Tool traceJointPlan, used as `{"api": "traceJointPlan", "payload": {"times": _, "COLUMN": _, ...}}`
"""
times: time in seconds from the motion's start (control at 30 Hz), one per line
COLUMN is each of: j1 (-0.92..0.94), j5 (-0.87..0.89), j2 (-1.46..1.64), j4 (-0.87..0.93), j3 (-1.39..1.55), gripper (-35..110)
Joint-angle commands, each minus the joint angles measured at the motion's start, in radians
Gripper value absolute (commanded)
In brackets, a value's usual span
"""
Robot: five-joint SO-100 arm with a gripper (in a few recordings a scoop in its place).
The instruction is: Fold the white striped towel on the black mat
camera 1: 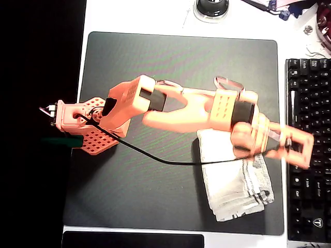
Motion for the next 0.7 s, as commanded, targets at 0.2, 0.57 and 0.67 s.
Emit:
{"api": "traceJointPlan", "payload": {"times": 0.2, "j1": 0.130, "j5": -0.084, "j2": -0.167, "j4": -0.117, "j3": -0.110, "gripper": 14}}
{"api": "traceJointPlan", "payload": {"times": 0.57, "j1": 0.146, "j5": -0.080, "j2": -0.344, "j4": -0.198, "j3": -0.236, "gripper": 13}}
{"api": "traceJointPlan", "payload": {"times": 0.67, "j1": 0.144, "j5": -0.072, "j2": -0.256, "j4": -0.153, "j3": -0.207, "gripper": 14}}
